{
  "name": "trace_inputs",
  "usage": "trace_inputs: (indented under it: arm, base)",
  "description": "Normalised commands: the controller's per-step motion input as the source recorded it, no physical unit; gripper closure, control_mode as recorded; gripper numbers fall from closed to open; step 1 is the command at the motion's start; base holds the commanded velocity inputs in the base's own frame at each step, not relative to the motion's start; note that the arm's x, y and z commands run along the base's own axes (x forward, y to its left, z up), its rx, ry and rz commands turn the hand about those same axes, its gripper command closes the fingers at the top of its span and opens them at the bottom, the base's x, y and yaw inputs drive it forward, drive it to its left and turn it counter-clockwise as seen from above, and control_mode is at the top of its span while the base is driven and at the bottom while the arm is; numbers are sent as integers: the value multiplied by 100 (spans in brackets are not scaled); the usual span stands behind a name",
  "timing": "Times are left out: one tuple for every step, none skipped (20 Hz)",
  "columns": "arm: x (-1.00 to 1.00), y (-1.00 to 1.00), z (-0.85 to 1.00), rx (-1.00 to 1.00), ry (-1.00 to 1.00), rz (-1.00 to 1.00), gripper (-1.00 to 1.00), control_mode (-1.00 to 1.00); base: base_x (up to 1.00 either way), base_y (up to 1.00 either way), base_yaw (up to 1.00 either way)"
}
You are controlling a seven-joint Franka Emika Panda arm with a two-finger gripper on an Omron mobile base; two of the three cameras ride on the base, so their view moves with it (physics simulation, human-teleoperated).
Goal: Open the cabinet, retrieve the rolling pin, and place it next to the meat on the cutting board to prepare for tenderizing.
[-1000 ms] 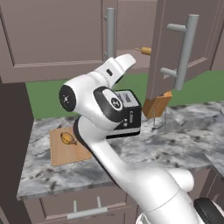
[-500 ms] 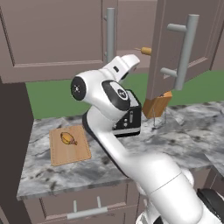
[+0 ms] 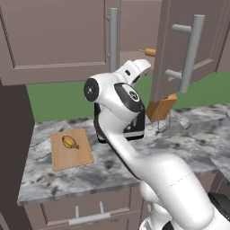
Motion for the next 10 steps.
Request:
trace_inputs:
  arm:
    - [-18, -40, -8, 0, 1, -5, -100, -100]
    - [-25, -42, -8, 0, 0, -5, -100, -100]
    - [-42, -45, -7, 0, 0, -6, -100, -100]
    - [-57, -50, -7, 0, 0, -7, -100, -100]
    - [-71, -51, -5, 0, 0, -9, -100, -100]
    - [-74, -52, -4, 0, 0, -9, -100, -100]
    - [-91, -56, -2, 1, 0, -9, -100, -100]
    - [-98, -56, -3, 1, 0, -10, -100, -100]
    - [-100, -56, 0, 1, 0, -10, -100, -100]
    - [-100, -63, 0, 3, 0, -9, -100, -100]
  base:
    - [0, 0, 0]
    - [0, 0, 0]
    - [0, 0, 0]
    - [0, 0, 0]
    - [0, 0, 0]
    - [0, 0, 0]
    - [0, 0, 0]
    - [0, 0, 0]
    - [0, 0, 0]
    - [0, 0, 0]
